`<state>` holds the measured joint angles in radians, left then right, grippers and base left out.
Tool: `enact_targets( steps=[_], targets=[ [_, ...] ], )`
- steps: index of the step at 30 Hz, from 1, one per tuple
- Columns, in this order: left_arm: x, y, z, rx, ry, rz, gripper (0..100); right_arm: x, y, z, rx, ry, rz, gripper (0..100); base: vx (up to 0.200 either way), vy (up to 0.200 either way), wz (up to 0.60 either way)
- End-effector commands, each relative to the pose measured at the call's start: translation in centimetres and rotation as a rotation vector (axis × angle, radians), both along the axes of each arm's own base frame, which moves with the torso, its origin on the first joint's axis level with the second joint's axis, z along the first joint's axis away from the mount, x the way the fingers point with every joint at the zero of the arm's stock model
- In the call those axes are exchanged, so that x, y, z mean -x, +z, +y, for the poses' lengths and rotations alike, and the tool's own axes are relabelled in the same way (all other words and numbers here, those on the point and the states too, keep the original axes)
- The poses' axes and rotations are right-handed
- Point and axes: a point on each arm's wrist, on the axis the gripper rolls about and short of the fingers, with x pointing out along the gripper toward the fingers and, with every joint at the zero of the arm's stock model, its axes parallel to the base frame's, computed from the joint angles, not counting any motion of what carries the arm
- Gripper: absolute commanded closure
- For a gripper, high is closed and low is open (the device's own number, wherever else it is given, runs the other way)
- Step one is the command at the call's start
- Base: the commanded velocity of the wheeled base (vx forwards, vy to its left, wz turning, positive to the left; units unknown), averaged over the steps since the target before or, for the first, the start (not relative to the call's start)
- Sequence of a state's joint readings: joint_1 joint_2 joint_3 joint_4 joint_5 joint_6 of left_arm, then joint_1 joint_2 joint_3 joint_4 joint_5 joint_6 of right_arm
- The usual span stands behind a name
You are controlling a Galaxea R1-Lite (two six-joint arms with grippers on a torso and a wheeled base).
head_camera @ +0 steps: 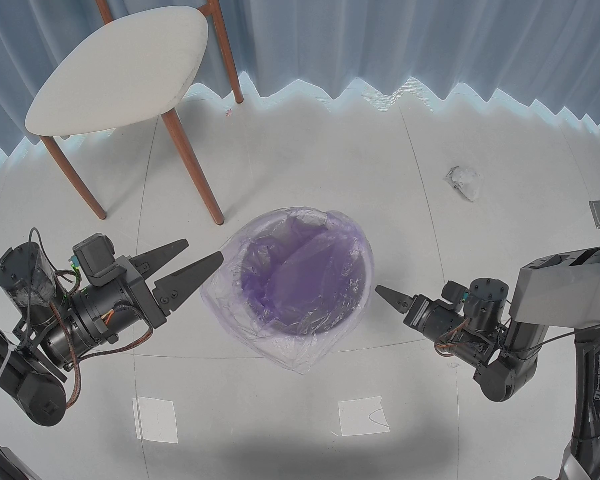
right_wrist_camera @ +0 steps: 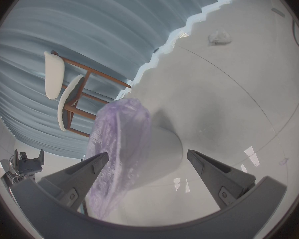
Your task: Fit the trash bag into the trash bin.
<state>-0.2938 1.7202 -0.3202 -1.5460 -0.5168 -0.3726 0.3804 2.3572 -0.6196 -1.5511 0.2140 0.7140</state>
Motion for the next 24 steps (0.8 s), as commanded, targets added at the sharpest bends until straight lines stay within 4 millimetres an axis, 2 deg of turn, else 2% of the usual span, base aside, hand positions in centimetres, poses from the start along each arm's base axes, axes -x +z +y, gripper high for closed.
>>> enact_targets(
  steps=[1, 3, 12, 16, 24],
  targets=[
    [-0.2, -0.6, -0.3, -0.007, -0.01, 0.024, 0, 0.1, -0.6, -1.3, -0.007, 0.006, 0.025, 0, 0.0, 0.0, 0.0],
    [-0.2, -0.6, -0.4, -0.008, -0.012, 0.025, 0, 0.1, -0.6, -1.2, -0.009, 0.014, 0.024, 0, 0.0, 0.0, 0.0],
    [-0.1, -0.6, -0.5, -0.026, -0.016, 0.005, 0, 0.0, -0.2, 1.5, -0.031, 0.119, -0.014, 0, 0.0, 0.0, 0.0],
    [-0.1, -0.7, -0.6, -0.028, -0.021, 0.005, 0, -0.4, -0.7, 2.8, -0.036, 0.147, -0.026, 0, 0.0, 0.0, 0.0],
    [0.0, -0.7, -0.7, -0.029, -0.022, 0.004, 0, -0.8, -0.7, 3.5, -0.048, 0.16, -0.039, 0, 0.0, 0.0, 0.0]
  ],
)
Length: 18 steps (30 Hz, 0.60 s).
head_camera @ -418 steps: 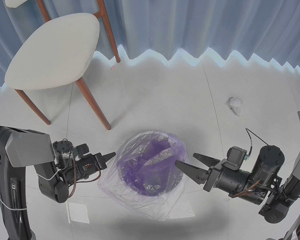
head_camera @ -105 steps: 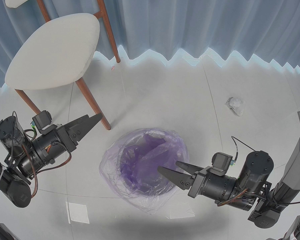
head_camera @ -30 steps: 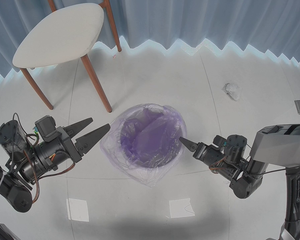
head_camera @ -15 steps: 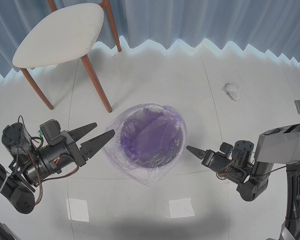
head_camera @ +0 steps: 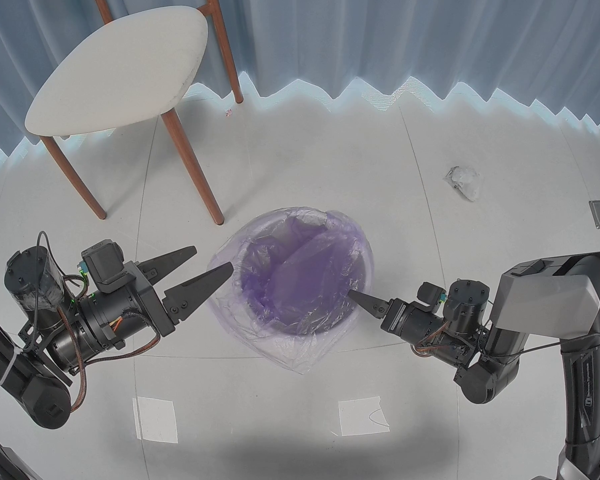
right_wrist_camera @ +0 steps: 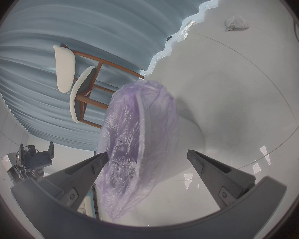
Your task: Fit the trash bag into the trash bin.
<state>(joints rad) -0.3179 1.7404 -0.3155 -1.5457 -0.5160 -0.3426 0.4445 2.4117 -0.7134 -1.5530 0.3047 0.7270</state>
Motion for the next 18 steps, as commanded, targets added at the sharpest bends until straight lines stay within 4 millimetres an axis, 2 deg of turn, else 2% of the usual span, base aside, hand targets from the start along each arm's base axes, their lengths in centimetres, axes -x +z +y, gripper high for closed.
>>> enact_targets(
  steps=[1, 3, 4, 18],
  targets=[
    [0.01, -0.07, -0.07, -0.001, -0.004, 0.002, 0, -0.13, -0.12, 0.4, -0.011, 0.008, -0.013, 0, 0.0, 0.0, 0.0],
    [0.01, -0.07, -0.07, -0.001, -0.004, 0.002, 0, -0.15, -0.27, 0.42, -0.023, 0.012, 0.002, 0, 0.0, 0.0, 0.0],
    [0.03, -0.03, -0.06, -0.001, -0.004, 0.001, 0, -0.2, -0.4, 0.45, -0.029, 0.012, 0.009, 100, 0.0, 0.0, 0.0],
    [0.18, -0.11, -0.01, -0.013, -0.002, -0.007, 0, -0.28, -0.27, 0.49, -0.032, 0.009, 0.005, 100, 0.0, 0.0, 0.0]
  ],
)
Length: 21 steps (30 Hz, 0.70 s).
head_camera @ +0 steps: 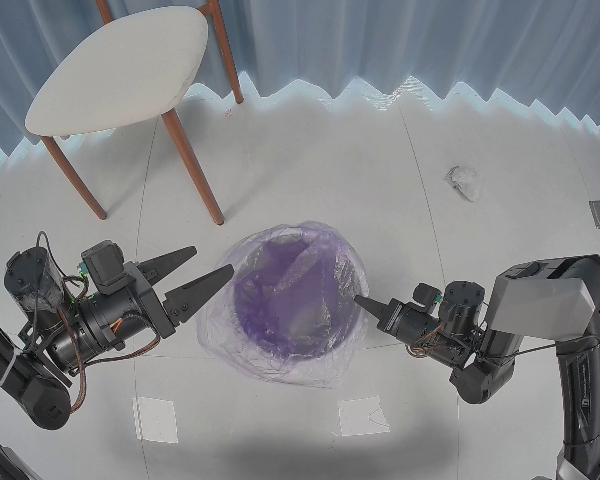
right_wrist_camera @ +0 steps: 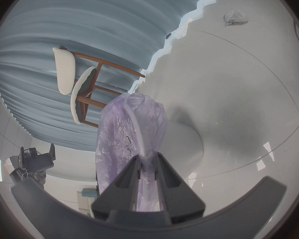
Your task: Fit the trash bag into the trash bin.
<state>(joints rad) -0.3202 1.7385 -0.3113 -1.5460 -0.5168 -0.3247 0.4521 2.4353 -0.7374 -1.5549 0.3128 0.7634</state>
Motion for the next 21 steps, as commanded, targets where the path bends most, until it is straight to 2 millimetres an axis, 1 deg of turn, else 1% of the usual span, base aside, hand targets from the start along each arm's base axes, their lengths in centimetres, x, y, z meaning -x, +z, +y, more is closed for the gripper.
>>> enact_targets(
  steps=[1, 5, 9, 12, 15, 21],
  targets=[
    [0.1, -0.1, 0.0, -0.001, -0.002, 0.004, 0, 0.0, 0.3, 0.0, 0.0, -0.003, -0.024, 100, 0.0, 0.0, 0.0],
    [0.2, -0.1, -0.2, -0.002, -0.011, 0.003, 0, 0.0, 0.9, 0.0, 0.037, -0.006, -0.081, 100, 0.0, 0.0, 0.0],
    [0.2, 0.0, -0.2, -0.001, -0.011, 0.0, 0, 0.0, 0.8, 0.1, 0.085, -0.022, -0.122, 100, 0.0, 0.0, 0.0],
    [0.2, -0.1, -0.2, -0.002, -0.011, 0.003, 0, -0.2, 0.7, 0.0, 0.22, -0.054, -0.232, 100, 0.0, 0.0, 0.0],
    [0.2, 0.0, -0.2, -0.001, -0.011, 0.001, 0, -0.2, 0.9, 0.2, 0.282, -0.052, -0.292, 100, 0.0, 0.0, 0.0],
    [0.3, -0.1, -0.3, -0.002, -0.016, 0.004, 0, -0.2, 2.2, 1.1, 0.282, -0.038, -0.36, 100, 0.0, 0.0, 0.0]
  ],
)
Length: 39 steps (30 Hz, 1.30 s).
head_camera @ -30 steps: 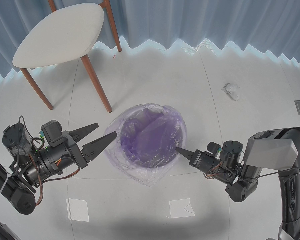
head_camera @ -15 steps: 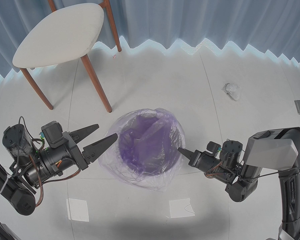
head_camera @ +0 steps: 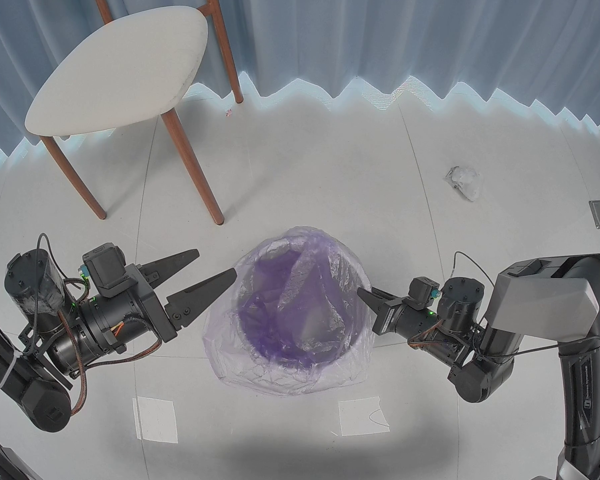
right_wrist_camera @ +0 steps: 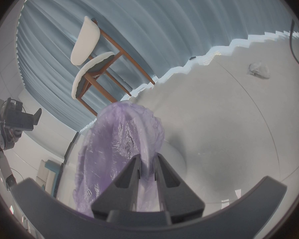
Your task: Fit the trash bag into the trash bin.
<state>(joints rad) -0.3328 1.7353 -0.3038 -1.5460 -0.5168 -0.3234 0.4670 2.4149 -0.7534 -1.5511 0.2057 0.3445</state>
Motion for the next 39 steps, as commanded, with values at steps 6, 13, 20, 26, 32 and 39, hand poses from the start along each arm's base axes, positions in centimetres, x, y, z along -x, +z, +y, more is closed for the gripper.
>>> enact_targets(
  steps=[6, 13, 20, 26, 32, 39],
  targets=[
    [0.1, 0.0, -0.2, 0.0, -0.008, 0.001, 0, -0.2, 1.3, 0.9, -0.043, 0.015, -0.046, 0, 0.0, 0.0, 0.0],
    [0.1, -0.1, -0.2, -0.001, -0.009, 0.004, 0, -0.5, 2.8, 0.7, -0.169, -0.013, -0.008, 0, 0.0, 0.0, 0.0],
    [0.1, -0.1, -0.2, -0.002, -0.009, 0.001, 0, -0.1, 6.0, 0.3, -0.193, -0.032, -0.087, 0, 0.0, 0.0, 0.0],
    [0.2, 0.0, -0.3, -0.002, -0.014, 0.001, 0, 1.2, 7.6, 1.6, -0.164, 0.016, -0.144, 0, 0.0, 0.0, 0.0],
    [0.2, 0.0, -0.3, -0.002, -0.014, 0.001, 0, 1.4, 6.7, 1.1, -0.111, 0.006, -0.125, 0, 0.0, 0.0, 0.0],
    [0.3, 0.0, -0.4, -0.002, -0.017, 0.001, 0, 1.8, 5.0, -0.5, -0.076, -0.031, -0.074, 0, 0.0, 0.0, 0.0]
  ],
)
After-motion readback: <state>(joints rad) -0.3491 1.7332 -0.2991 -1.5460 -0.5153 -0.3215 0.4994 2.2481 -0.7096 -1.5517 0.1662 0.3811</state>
